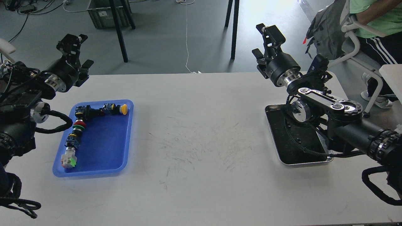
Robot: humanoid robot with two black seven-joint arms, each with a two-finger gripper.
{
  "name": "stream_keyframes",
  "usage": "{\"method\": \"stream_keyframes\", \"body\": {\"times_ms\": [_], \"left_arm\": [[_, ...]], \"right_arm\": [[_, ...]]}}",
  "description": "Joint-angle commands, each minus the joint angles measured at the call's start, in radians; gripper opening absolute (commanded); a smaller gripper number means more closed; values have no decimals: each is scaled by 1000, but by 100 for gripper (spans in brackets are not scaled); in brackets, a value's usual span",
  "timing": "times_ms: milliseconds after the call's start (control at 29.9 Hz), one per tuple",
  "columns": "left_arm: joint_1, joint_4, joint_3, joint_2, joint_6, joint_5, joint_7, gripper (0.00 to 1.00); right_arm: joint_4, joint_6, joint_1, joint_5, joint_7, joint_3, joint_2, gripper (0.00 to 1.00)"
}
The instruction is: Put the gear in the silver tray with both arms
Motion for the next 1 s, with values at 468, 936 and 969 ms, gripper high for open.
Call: {"method": "stream_keyframes", "body": {"times_ms": [468, 936, 969], "left_arm": [[-29, -11, 5, 30, 0, 6, 0, 99], [26, 3, -12, 74, 0, -17, 0, 99], [26, 4, -15, 82, 0, -19, 0, 99]], "right_arm": [[0, -14, -2, 14, 0, 135, 68, 97], [10, -16, -91, 16, 0, 231, 5, 97], [12, -16, -93, 16, 0, 234, 5, 97]]}}
